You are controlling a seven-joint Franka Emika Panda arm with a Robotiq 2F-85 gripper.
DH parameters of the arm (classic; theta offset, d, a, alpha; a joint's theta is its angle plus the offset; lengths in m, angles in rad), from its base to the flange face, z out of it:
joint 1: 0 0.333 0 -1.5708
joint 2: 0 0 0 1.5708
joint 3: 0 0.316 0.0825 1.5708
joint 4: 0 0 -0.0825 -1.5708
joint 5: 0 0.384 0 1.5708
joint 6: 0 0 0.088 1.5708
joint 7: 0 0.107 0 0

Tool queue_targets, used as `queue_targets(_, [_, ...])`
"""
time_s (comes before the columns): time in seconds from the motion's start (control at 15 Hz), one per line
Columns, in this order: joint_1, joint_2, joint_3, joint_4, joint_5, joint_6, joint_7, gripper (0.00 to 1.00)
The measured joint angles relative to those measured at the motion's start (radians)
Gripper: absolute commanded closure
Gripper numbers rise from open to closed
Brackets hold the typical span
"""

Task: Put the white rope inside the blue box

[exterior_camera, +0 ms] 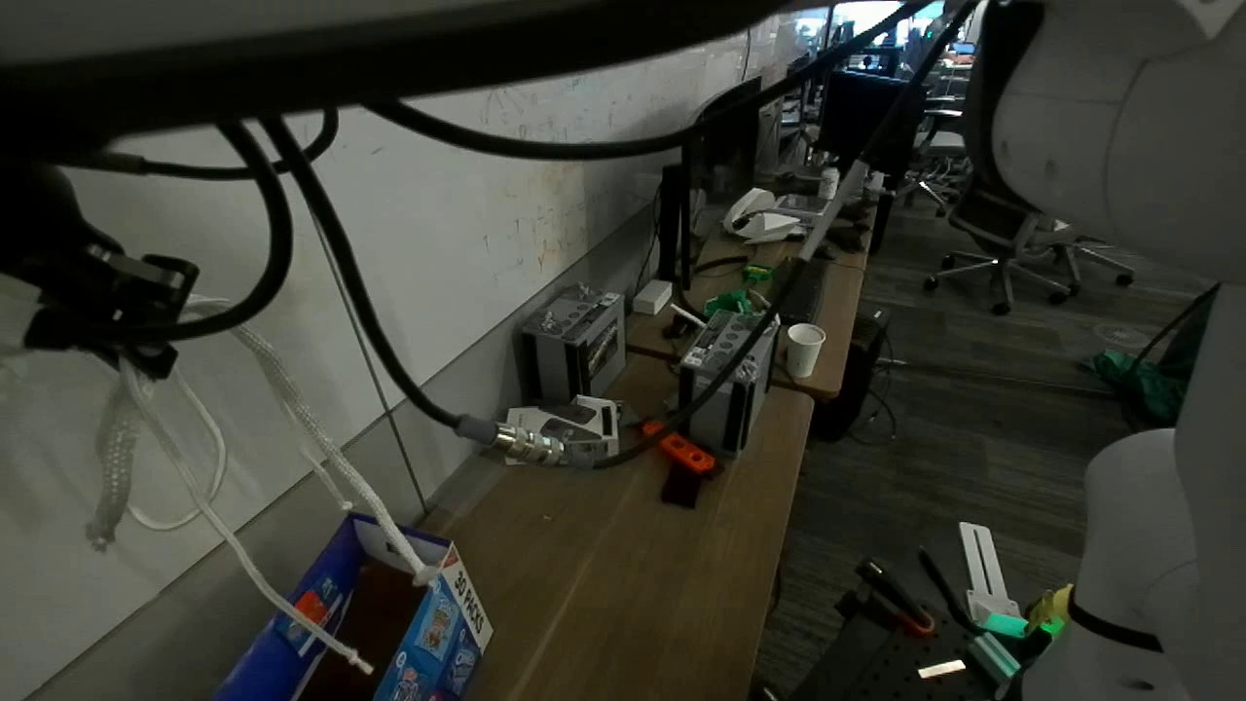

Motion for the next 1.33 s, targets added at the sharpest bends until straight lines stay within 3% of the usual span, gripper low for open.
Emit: queue_targets(1.33, [-0.034, 0.144, 0.0, 0.002, 0.156, -0.053, -0.16, 0.95])
